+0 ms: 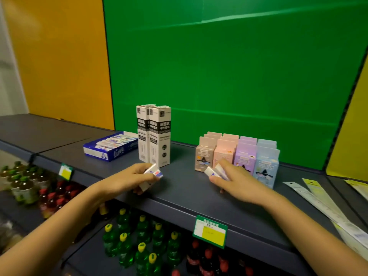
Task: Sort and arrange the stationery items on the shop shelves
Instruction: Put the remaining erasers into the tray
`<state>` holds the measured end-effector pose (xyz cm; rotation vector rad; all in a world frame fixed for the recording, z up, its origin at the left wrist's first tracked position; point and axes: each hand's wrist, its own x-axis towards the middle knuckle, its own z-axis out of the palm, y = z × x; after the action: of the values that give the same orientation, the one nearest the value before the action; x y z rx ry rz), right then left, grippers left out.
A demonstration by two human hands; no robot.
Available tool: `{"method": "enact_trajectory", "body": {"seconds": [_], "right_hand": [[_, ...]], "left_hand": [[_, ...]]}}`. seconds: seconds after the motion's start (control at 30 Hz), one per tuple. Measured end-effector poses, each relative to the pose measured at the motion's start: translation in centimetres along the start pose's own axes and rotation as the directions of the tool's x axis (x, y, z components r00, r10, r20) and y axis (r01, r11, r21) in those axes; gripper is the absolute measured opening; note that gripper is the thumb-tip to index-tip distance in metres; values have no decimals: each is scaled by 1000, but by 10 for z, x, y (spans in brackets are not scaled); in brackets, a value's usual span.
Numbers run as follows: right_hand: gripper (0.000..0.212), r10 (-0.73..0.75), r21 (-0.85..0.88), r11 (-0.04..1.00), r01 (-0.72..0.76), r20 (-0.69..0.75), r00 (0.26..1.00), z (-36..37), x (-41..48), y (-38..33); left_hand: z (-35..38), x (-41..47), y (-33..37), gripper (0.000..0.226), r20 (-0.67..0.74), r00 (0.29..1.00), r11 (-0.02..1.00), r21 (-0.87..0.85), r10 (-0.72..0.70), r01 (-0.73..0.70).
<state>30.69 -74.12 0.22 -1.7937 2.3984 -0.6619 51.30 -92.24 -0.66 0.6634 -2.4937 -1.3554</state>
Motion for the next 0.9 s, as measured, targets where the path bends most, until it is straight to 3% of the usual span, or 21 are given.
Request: {"method": "enact_trajectory", "body": {"seconds": [0.13, 0.3, 0.67, 0.77, 0.9], "right_hand": [[19, -49, 17, 999, 49, -27, 998, 5, 17, -25], [27, -100, 25, 995, 100, 6, 995, 30, 48, -70], [25, -89, 168, 981, 93, -37, 995, 92, 127, -173], [17, -60, 180, 981, 73, -74, 995, 98, 150, -189], [33, -2, 167, 986, 23, -122, 993, 104, 181, -198]], "left_hand": [[-38, -22, -20, 24, -210, 977, 998, -67, -32, 18], [-95, -48, -48, 24, -374, 927, 996, -89, -19, -16], [-204, -58, -118, 11, -396, 909, 981, -187, -126, 55], [-224, -50, -123, 17, -329, 942, 995, -95, -70, 41], [-244, -31, -124, 27, -274, 961, 1000, -8, -29, 27]]}}
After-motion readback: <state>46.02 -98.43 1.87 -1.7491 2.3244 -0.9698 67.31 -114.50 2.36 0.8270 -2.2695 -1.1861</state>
